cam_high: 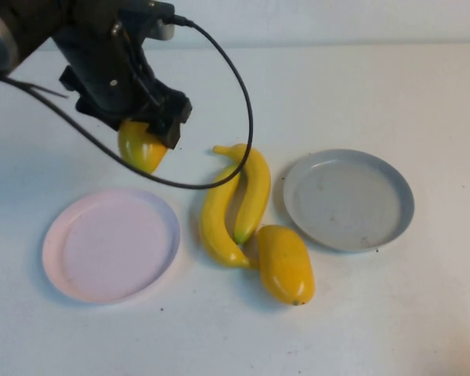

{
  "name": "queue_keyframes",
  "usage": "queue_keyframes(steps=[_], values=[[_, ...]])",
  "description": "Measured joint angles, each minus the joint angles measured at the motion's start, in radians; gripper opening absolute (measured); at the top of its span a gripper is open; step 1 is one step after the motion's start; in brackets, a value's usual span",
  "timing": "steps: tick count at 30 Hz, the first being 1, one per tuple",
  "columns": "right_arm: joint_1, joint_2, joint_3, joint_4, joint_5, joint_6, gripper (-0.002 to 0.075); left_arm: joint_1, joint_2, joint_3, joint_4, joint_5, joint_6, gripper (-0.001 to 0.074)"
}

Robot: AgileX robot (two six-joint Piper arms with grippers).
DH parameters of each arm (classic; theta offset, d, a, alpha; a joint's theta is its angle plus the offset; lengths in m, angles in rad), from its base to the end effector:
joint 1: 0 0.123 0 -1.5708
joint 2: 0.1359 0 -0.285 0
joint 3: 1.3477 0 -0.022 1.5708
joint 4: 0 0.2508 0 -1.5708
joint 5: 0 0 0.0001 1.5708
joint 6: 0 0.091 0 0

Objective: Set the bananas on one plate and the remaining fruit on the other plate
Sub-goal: Put one type of fruit in the left plate

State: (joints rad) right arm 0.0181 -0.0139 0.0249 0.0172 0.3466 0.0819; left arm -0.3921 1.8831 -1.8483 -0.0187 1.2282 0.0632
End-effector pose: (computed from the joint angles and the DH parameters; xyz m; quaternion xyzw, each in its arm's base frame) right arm 0.0532 0.0015 0.1743 0.0301 0.7954 0.0375 0.6042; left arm 0.3762 -0.1573 0.3309 0.2200 0.9555 -0.0413 0.1920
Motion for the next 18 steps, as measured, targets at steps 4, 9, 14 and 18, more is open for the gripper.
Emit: queue_keyframes(steps=[4, 9, 14, 18], values=[[0.000, 0.000, 0.000, 0.000, 0.000, 0.000, -0.0017, 0.000, -0.154, 0.238, 0.055, 0.002, 0.004, 0.0545], [0.000, 0.000, 0.000, 0.000, 0.000, 0.000, -0.0017, 0.000, -0.286, 0.552, 0.208, -0.146, -0.051, 0.0545], [0.000, 0.000, 0.000, 0.000, 0.000, 0.000, -0.0017, 0.000, -0.296, 0.713, 0.275, -0.314, -0.088, 0.0545], [0.000, 0.000, 0.000, 0.000, 0.000, 0.000, -0.0017, 0.007, -0.241, 0.725, 0.277, -0.365, -0.111, 0.0545]])
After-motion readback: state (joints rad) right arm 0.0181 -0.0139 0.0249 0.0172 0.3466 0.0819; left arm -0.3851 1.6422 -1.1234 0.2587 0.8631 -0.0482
